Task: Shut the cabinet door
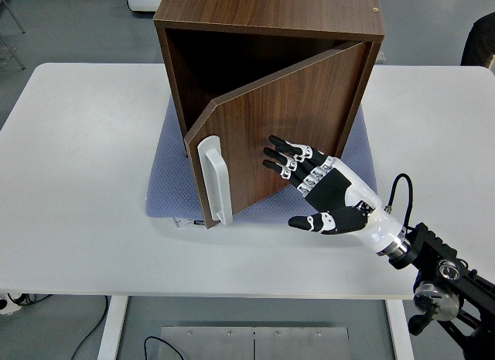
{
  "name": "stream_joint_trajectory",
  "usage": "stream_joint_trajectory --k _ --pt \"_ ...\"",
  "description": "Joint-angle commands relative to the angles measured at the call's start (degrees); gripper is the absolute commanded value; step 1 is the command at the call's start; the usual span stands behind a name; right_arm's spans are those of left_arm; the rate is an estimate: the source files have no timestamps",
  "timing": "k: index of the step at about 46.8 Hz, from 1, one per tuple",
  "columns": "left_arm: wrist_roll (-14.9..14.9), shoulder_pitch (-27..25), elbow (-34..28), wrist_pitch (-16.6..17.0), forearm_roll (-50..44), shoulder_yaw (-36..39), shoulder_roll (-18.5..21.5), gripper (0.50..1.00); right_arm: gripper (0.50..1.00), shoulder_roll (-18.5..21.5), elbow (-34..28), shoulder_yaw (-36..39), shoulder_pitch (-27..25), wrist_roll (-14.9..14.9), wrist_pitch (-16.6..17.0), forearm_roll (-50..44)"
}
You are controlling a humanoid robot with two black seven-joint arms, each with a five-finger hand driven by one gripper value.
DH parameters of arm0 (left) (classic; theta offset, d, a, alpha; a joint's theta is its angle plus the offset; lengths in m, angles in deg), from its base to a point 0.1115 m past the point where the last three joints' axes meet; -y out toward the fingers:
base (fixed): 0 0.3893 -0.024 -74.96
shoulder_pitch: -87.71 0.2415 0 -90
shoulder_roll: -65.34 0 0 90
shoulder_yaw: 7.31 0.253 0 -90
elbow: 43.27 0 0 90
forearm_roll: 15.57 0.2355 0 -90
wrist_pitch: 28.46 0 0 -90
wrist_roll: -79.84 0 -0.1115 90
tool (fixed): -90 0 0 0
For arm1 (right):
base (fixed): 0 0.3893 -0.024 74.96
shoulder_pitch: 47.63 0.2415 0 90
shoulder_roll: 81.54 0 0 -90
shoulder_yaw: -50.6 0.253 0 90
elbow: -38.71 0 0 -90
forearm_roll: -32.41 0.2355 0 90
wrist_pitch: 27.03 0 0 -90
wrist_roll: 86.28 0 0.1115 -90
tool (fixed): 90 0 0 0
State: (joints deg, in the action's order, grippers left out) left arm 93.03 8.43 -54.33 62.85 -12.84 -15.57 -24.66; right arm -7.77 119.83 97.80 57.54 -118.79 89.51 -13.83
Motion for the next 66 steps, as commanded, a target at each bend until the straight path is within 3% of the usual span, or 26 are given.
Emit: stream_joint_trajectory --k 1,32,66 --pt "0.0 0.0 0.0 0.0 0.0 0.0 0.0 1.0 1.0 0.1 -0.1 -0.6 0.5 0.0 0.0 0.0" --pt "0.0 0.0 0.0 0.0 0.0 0.0 0.0 1.0 1.0 3.3 -2.6 -3.7 4.2 0.1 -0.5 -0.2" --pt "0.0 0.0 0.0 0.0 0.0 0.0 0.0 1.0 1.0 5.3 -5.8 -3.9 7.9 0.4 -3.8 -0.1"
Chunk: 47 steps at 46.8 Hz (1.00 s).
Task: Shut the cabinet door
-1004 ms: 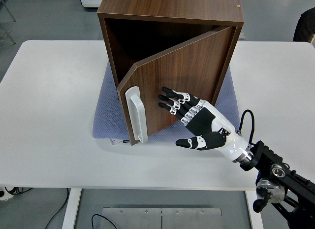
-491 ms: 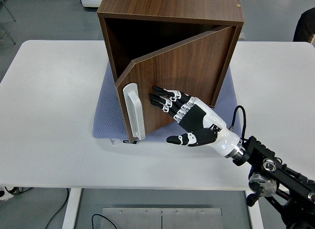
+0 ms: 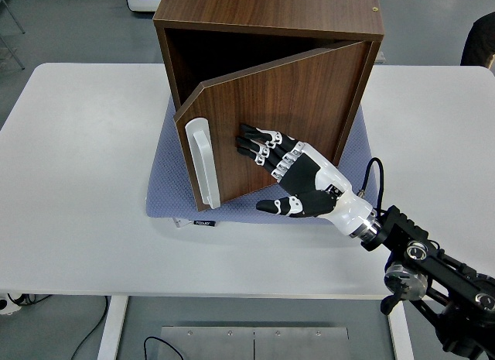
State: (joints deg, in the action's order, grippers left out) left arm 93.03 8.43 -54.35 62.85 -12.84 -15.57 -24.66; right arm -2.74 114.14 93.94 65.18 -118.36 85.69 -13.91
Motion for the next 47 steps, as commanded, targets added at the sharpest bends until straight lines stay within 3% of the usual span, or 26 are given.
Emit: stream_joint_trajectory --k 1,31,47 --pt "0.0 0.0 0.0 0.0 0.0 0.0 0.0 1.0 1.0 0.3 -0.2 0.0 0.5 0.0 0.0 0.0" --pt "0.0 0.0 0.0 0.0 0.0 0.0 0.0 1.0 1.0 2.9 -1.1 -3.7 4.3 -0.2 0.0 0.1" --pt "0.0 0.0 0.0 0.0 0.0 0.0 0.0 1.0 1.0 3.2 -2.4 -3.7 5.2 -0.1 -3.9 0.3"
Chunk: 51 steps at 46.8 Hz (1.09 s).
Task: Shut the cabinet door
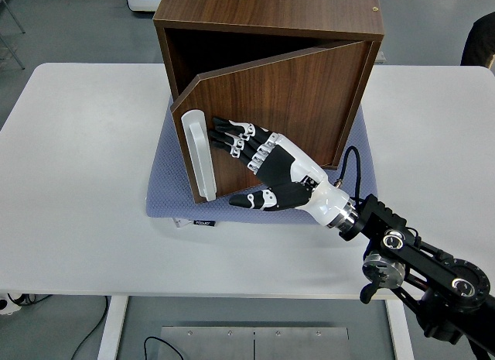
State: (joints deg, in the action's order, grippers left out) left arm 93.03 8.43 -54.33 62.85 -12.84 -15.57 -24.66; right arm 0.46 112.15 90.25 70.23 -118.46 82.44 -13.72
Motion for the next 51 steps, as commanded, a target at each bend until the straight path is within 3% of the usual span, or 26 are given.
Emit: stream_joint_trajectory --k 1,27,40,51 --pt "0.0 0.0 0.0 0.0 0.0 0.0 0.0 1.0 1.0 0.0 -0.6 0.0 0.3 0.1 -0.8 0.1" --pt "0.0 0.0 0.0 0.0 0.0 0.0 0.0 1.0 1.0 0.3 -1.5 -2.2 4.7 0.2 -5.1 0.6" --pt "0.0 0.0 0.0 0.0 0.0 0.0 0.0 1.0 1.0 0.3 -2.2 -2.5 5.4 0.2 -5.3 0.6" --pt "0.0 0.0 0.0 0.0 0.0 0.0 0.0 1.0 1.0 0.3 -2.8 -3.5 7.8 0.2 -8.0 2.1"
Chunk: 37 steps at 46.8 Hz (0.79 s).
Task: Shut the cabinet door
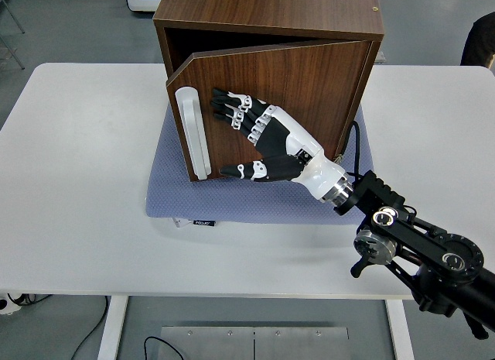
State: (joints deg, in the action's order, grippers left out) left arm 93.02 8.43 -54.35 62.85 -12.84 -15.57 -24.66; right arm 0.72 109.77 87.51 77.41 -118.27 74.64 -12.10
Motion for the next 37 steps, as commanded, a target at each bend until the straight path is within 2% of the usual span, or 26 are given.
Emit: stream_joint_trajectory --k 1,23,37 --pt "0.0 0.0 0.0 0.0 0.0 0.0 0.0 1.0 1.0 0.0 -0.7 -1.1 0.9 0.0 -0.3 0.6" --pt "0.0 0.0 0.0 0.0 0.0 0.0 0.0 1.0 1.0 2.5 -5.4 -1.4 3.5 0.7 -0.6 0.6" --pt "0.0 0.0 0.0 0.0 0.0 0.0 0.0 1.0 1.0 4.2 -8.4 -0.7 4.8 2.4 -0.6 0.9"
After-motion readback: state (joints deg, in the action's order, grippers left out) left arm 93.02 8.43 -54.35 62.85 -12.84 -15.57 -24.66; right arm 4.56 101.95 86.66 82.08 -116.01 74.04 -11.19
